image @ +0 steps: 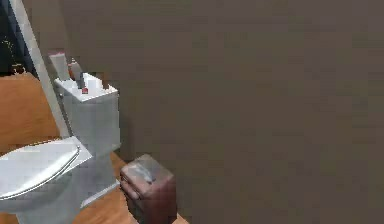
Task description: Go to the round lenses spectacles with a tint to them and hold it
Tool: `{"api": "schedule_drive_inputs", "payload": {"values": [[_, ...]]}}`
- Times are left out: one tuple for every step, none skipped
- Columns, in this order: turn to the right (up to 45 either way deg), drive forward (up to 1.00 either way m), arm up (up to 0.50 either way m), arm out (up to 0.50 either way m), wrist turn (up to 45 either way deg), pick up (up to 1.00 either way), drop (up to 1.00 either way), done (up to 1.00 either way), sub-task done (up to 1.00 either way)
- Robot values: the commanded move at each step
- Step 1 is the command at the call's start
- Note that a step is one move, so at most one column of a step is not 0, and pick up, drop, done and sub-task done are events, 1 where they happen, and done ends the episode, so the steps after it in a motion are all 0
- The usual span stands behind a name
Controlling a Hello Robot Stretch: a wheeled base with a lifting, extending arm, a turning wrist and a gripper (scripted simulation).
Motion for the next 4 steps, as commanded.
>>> {"api": "schedule_drive_inputs", "payload": {"values": [[-45.0,0.0,0.0,0.0,0.0,0.0,0.0,0.0,0.0],[0.0,0.3,0.0,0.0,0.0,0.0,0.0,0.0,0.0],[-3.0,0.0,0.0,0.0,0.0,0.0,0.0,0.0,0.0],[0.0,0.3,0.0,0.0,0.0,0.0,0.0,0.0,0.0]]}}
